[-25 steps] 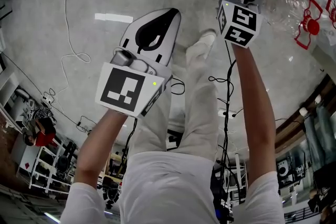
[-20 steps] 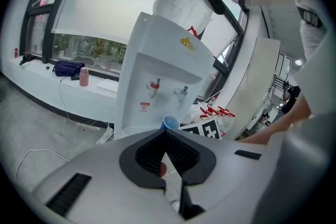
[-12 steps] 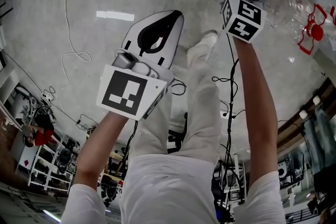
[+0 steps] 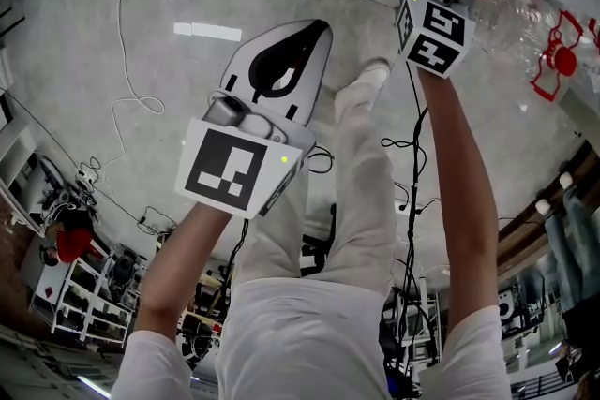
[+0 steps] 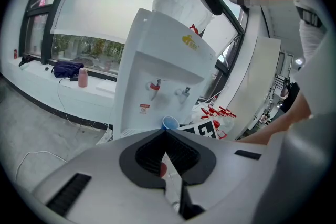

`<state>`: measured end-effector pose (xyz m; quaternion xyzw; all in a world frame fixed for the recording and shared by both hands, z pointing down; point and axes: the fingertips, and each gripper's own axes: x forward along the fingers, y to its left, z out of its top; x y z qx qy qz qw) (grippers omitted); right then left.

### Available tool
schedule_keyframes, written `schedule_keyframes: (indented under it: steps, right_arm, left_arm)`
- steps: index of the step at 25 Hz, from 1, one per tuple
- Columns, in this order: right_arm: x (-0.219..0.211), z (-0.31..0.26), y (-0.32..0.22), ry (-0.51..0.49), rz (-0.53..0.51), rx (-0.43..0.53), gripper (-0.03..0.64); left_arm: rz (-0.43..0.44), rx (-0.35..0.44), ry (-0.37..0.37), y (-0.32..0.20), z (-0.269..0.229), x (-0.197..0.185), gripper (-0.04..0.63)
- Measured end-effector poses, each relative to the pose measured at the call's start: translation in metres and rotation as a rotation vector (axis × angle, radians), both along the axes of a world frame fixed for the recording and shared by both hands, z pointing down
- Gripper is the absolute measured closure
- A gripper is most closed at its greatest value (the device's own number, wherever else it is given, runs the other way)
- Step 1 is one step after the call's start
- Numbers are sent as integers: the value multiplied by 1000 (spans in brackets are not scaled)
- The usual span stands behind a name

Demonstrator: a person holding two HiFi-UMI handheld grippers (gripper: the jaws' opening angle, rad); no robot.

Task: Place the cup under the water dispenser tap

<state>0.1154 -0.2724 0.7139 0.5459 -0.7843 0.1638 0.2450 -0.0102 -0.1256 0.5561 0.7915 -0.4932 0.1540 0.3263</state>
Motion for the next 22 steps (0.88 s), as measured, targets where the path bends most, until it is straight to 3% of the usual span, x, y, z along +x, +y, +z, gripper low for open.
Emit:
schedule_keyframes:
  steps: [22]
  right_arm:
    - [2, -4, 6, -25, -1, -56, 275]
  left_arm:
    - [19, 3, -1, 5, -10, 5, 588]
